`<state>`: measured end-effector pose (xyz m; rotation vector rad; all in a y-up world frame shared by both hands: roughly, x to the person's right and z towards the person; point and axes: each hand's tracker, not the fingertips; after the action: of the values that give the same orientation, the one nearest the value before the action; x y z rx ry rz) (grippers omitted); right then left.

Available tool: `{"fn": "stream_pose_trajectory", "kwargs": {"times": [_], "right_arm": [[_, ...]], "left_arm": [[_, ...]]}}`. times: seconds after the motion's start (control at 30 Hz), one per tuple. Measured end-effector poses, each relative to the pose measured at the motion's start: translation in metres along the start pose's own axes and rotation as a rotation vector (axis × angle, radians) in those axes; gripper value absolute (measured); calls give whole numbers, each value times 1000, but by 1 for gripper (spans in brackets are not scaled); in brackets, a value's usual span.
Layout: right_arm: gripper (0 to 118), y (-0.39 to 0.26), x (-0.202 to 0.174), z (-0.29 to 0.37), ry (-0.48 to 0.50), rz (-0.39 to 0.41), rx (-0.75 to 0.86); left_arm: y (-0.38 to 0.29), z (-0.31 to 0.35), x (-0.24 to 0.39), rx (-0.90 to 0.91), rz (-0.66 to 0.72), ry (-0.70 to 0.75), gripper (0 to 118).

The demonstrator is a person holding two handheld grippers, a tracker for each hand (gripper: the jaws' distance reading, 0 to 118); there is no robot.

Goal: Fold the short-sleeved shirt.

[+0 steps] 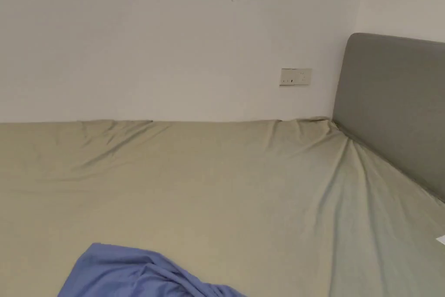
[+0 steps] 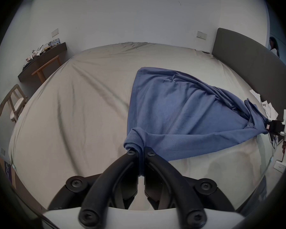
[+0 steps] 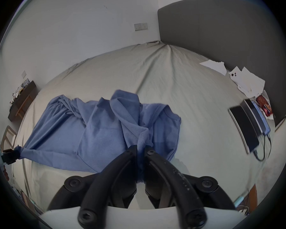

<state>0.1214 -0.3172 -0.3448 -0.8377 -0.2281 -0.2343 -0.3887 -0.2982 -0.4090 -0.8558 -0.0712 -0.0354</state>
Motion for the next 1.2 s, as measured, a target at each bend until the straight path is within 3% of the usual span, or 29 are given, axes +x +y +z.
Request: {"fn": "stream_pose_trajectory", "kwargs": {"times": [0.33,0.6,0.63,0.7,0.73,0.77,0.8,0.83,0.93,0.97,1.0,1.03,1.07,1.1,1.13,1.17,1.2], "right_arm": [[10,-49,14,35,-9,-40,-30],[11,-64,15,40,-53,51,-46],[15,-66,14,39,-55,47,-54],[41,-68,16,36,-65,33,-81],[57,-69,19,37,-71,20,-80],[57,-70,22,41,-72,-1,-73],[58,-69,24,46,-90,-26,-68],[62,-67,27,52,-102,-45,-74],[82,-58,35,76,-45,-99,-32],[84,-53,35,84,-22,-111,13],[86,-47,33,91,-13,-124,35],[86,-39,30,96,-17,-121,39],[82,-32,25,99,-20,-112,62],[70,-25,19,102,-20,-80,111],[30,-20,13,102,-40,-42,170],[3,-16,5,100,-70,-8,221],[1,-12,-2,97,-96,-10,255]], "left_arm": [[-61,45,9,-38,63,5,5],[-87,57,-4,-60,105,4,5],[-90,54,-5,-67,112,-4,5],[-91,48,-5,-91,115,9,18],[-93,46,-6,-107,114,24,47],[-95,47,-7,-113,117,37,72],[-94,48,-9,-108,122,44,84],[-93,53,-11,-87,129,42,86],[-75,69,-22,-3,189,32,81],[-65,74,-25,31,193,31,72],[-56,77,-26,65,191,38,51],[-45,76,-25,87,170,66,19],[-32,71,-24,95,151,106,5],[-21,67,-23,111,130,115,4],[-12,63,-22,121,116,103,0],[-2,57,-22,133,107,85,0],[10,47,-22,136,118,58,0]]}}
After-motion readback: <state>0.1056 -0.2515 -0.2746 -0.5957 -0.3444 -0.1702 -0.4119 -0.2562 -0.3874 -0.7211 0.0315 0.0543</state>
